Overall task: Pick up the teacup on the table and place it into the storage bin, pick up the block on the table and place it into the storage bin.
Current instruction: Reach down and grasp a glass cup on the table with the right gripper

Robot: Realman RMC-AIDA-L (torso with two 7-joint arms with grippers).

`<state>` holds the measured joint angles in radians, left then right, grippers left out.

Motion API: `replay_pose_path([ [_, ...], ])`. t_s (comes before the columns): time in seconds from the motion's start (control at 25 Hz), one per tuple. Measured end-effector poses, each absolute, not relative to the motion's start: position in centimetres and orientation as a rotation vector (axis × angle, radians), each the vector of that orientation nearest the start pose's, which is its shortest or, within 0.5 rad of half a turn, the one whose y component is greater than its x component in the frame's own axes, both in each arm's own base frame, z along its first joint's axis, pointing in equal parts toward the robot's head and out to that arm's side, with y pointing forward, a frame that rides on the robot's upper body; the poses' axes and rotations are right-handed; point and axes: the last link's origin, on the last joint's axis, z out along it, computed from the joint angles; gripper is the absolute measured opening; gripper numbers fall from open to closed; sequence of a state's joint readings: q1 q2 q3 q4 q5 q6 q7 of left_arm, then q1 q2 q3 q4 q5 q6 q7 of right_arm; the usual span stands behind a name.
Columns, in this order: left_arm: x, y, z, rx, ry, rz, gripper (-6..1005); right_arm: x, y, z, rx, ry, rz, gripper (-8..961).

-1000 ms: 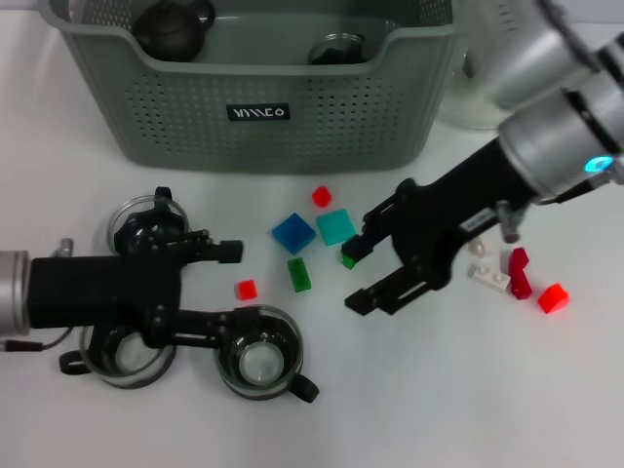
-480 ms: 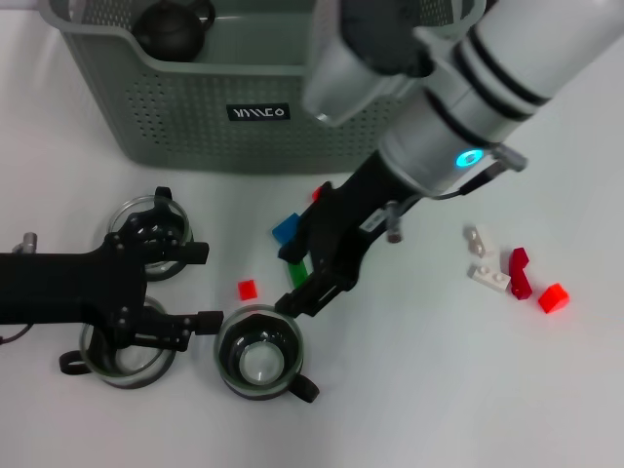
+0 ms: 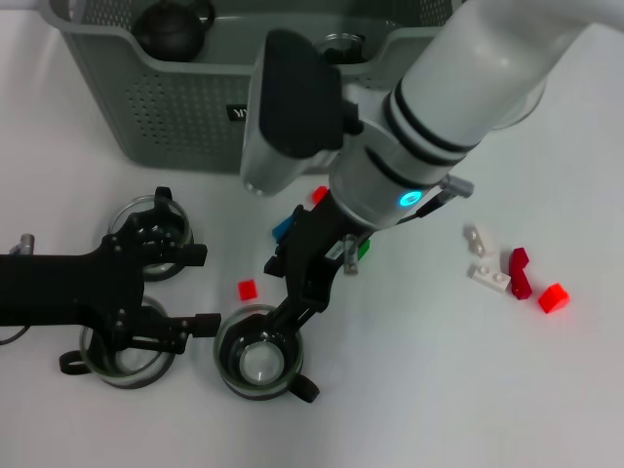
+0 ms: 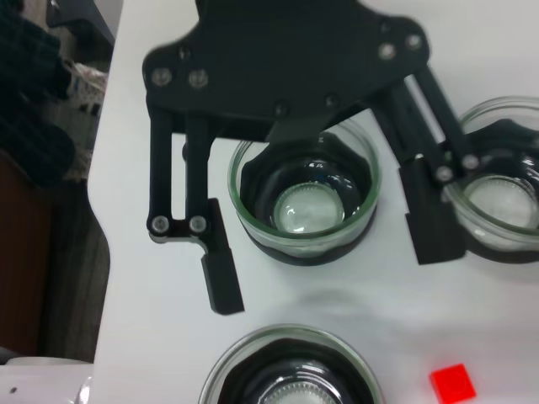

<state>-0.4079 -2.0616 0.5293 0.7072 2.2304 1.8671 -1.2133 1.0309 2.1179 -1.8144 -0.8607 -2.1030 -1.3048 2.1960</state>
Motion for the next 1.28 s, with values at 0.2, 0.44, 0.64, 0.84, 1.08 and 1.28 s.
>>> replay_pose_path([
  [0.2,-30.1,25.7,1.9,-2.905,-0.545,-0.678,861,7.4,32.8,-14.3,-3.205,0.068,-0.501,679],
  [0.44,-30.1,25.7,1.8,-2.906,-0.549,-0.684,861,7.6,32.4,-15.2,-3.185,0.018,-0.503,678],
  [0.64,-30.1,25.6,1.7,-2.907,-0.551,-0.688,861,8.1,32.2,-16.2,-3.159,-0.013,-0.501,678],
  [0.84,-30.0,25.6,1.6,-2.907,-0.553,-0.691,860,8.4,32.2,-16.6,-3.147,-0.021,-0.5,677],
  [1.08,-30.1,25.5,1.5,-2.907,-0.557,-0.694,860,8.9,31.9,-16.9,-3.148,0.0,-0.488,675],
  [1.28,-30.0,25.5,1.5,-2.907,-0.557,-0.695,859,9.3,31.8,-17.1,-3.137,0.014,-0.487,669],
])
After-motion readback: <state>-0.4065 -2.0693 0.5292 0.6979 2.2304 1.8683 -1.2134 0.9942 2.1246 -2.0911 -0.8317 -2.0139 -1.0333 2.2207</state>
